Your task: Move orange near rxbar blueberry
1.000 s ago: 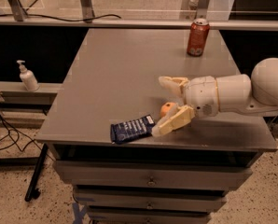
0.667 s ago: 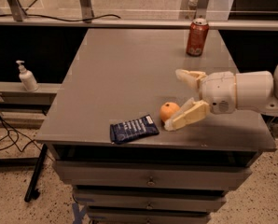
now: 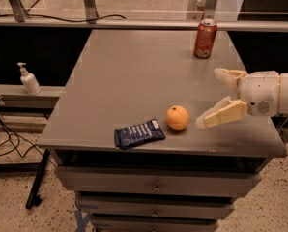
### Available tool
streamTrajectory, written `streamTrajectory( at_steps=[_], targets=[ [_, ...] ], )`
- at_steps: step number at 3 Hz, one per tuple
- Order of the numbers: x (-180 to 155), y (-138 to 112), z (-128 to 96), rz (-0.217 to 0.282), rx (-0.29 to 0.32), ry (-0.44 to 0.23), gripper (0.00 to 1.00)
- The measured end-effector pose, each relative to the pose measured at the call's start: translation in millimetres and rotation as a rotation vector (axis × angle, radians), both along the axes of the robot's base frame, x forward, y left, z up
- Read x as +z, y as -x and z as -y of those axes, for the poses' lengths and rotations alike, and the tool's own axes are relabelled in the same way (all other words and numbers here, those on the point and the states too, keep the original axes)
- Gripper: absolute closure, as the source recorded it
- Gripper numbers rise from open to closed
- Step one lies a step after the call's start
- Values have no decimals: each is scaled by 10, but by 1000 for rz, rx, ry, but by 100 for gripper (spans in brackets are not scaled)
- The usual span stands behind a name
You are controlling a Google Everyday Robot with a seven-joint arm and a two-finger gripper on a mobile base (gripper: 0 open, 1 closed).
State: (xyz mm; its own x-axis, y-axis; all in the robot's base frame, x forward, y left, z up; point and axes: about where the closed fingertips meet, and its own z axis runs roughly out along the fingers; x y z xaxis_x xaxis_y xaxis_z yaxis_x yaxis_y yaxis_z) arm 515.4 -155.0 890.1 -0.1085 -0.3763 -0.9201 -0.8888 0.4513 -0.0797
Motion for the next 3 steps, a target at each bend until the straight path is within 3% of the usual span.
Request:
streamTrajectory(
  at_steps=[1, 2, 3],
  targets=[
    [456, -95, 363, 114, -53, 73, 0],
    [1251, -166, 799, 293, -128, 159, 0],
    [1482, -186, 872, 335, -147, 155, 0]
  ],
)
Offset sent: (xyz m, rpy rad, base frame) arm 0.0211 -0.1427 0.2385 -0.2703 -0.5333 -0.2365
